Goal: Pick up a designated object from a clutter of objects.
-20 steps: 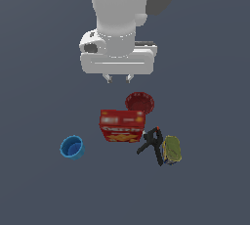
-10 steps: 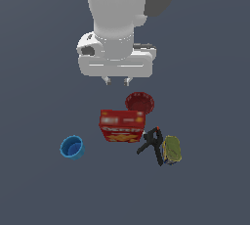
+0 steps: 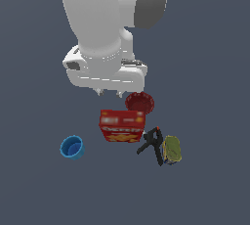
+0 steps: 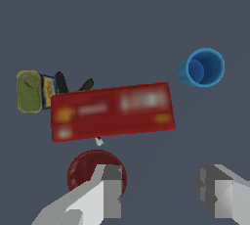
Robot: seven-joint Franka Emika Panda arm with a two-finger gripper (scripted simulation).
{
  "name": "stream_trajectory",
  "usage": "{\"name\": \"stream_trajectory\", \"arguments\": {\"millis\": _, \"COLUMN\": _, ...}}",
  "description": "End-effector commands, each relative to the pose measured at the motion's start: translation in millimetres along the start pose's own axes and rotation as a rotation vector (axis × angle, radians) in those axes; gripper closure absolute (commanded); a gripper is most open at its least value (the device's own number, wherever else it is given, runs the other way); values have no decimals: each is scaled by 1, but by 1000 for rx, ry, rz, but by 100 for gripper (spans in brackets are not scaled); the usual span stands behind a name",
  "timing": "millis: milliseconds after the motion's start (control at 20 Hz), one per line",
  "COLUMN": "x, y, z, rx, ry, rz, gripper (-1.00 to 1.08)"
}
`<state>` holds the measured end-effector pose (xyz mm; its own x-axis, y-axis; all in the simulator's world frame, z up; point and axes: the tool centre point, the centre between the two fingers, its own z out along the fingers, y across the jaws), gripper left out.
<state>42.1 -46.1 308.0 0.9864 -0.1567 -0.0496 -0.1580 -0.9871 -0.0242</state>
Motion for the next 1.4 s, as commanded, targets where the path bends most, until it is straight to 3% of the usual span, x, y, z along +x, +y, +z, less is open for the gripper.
{"name": "stream_trajectory", "arguments": {"millis": 0, "x": 15, "y": 7, "z": 6, "rx": 8, "ry": -12, "rz": 43, "gripper": -20}}
{"name": "stream_trajectory", "arguments": {"millis": 700, "x": 92, "y": 55, "z": 55, "rx": 49, "ry": -85, "rz": 296, "gripper": -20}}
{"name": "stream_trajectory", "arguments": {"millis": 1350, "x": 139, "y": 104, "z": 121, "rx": 73, "ry": -155, "rz": 512, "gripper": -20}}
